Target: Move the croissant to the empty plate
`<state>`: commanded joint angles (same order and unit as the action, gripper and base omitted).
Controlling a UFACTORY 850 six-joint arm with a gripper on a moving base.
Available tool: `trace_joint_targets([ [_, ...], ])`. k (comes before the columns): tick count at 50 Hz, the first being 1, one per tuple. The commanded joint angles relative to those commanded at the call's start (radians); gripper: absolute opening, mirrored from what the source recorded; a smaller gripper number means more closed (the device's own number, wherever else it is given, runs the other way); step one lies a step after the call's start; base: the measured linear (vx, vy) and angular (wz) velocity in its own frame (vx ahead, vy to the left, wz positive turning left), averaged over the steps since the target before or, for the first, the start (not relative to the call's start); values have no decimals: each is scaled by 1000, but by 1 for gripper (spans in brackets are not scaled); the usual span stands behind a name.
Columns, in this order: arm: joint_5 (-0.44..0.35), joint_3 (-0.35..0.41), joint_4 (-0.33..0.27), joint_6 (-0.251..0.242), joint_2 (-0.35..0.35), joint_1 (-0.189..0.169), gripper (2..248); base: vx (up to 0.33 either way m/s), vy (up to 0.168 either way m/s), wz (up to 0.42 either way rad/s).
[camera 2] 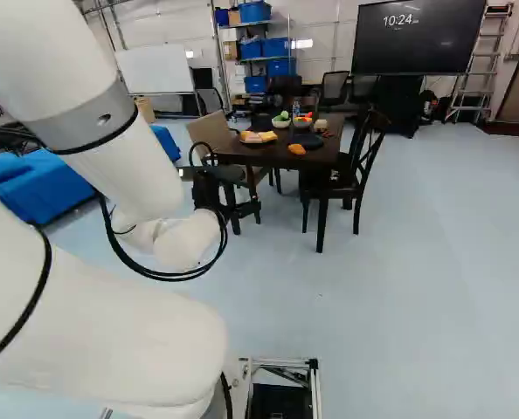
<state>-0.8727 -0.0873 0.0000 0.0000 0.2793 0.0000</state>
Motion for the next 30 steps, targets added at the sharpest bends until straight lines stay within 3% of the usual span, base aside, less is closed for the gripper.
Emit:
trace_joint_targets([
  [30,0,0,0,0,0,0,247,198,-1,-22],
])
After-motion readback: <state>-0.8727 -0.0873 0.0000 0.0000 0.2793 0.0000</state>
